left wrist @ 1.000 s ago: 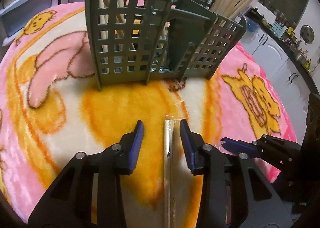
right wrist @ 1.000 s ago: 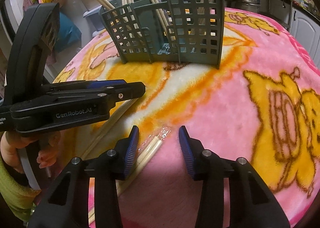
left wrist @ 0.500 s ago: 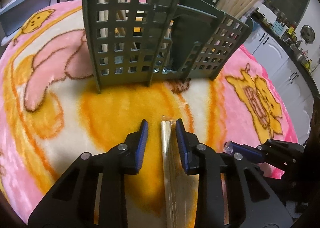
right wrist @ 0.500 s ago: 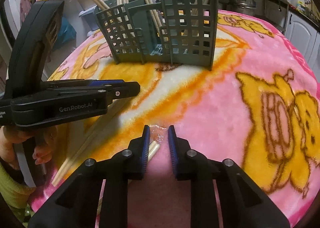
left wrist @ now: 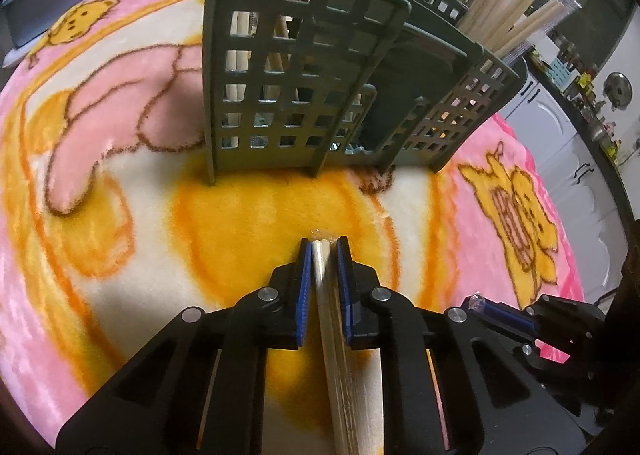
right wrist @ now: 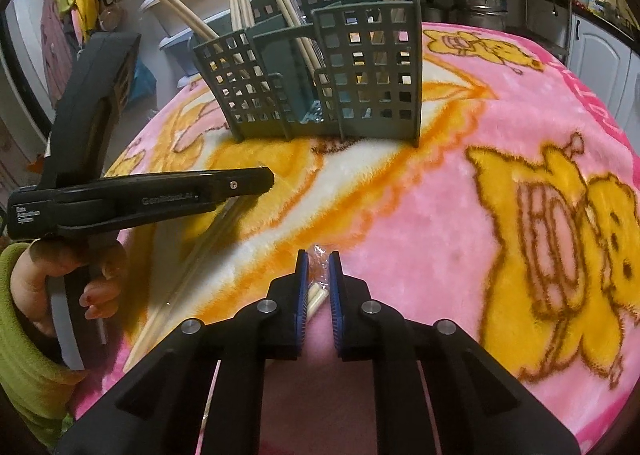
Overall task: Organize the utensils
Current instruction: 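Close the left tool on the wrapped chopstick while the right tool grasps another, then lift the left tool's chopstick above the caddy while the right tool carries its own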
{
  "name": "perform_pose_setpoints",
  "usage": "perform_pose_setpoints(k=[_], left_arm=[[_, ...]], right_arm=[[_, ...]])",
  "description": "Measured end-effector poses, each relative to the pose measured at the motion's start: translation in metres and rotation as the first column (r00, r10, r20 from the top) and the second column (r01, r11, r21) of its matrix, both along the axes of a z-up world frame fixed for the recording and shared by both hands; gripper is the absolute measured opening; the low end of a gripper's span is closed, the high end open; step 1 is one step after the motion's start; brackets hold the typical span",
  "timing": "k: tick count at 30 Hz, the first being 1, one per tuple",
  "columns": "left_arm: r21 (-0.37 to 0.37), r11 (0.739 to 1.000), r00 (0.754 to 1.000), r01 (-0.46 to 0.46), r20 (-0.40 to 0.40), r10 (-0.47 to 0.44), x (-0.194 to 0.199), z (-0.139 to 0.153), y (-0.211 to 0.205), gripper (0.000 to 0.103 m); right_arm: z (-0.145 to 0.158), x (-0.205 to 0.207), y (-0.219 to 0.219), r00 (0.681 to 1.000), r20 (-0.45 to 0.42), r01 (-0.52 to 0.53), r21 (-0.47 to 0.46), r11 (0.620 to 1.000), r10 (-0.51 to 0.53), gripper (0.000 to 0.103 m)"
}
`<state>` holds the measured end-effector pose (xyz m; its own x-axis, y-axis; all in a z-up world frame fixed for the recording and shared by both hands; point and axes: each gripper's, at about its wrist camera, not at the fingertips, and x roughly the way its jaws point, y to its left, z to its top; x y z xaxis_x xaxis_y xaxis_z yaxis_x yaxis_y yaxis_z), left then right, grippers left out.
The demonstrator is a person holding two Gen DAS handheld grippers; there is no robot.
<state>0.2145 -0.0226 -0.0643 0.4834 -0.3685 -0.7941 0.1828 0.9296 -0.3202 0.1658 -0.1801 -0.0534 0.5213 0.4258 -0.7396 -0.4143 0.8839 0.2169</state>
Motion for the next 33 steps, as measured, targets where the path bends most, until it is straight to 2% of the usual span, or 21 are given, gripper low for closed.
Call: perform_pose_setpoints(k=[12, 20, 33], left_arm=[[-0.009, 1.0, 0.999, -0.028, 0.031, 0.028, -0.008, 0.014, 0.011, 0.004], [-0.003, 0.999, 0.994, -0.038, 0.104, 0.038, -0.021, 0.039, 0.008, 0.003], [-0.013, 0.999, 0.972, -0.051, 0.229, 0.053, -0.043, 0.081, 0.003, 0.003]], right_arm=[[0.013, -0.003, -0.009, 0.999, 0.03, 0.024, 0.025, 0.999, -0.025, 0.01], [0.028, -0.007, -0.007, 0.997, 0.076, 0.003, 0.031, 1.0, -0.005, 0.009], [0.065, -0.013, -0.012, 0.985, 0.175, -0.001, 0.047, 0.999, -0.007, 0.009]])
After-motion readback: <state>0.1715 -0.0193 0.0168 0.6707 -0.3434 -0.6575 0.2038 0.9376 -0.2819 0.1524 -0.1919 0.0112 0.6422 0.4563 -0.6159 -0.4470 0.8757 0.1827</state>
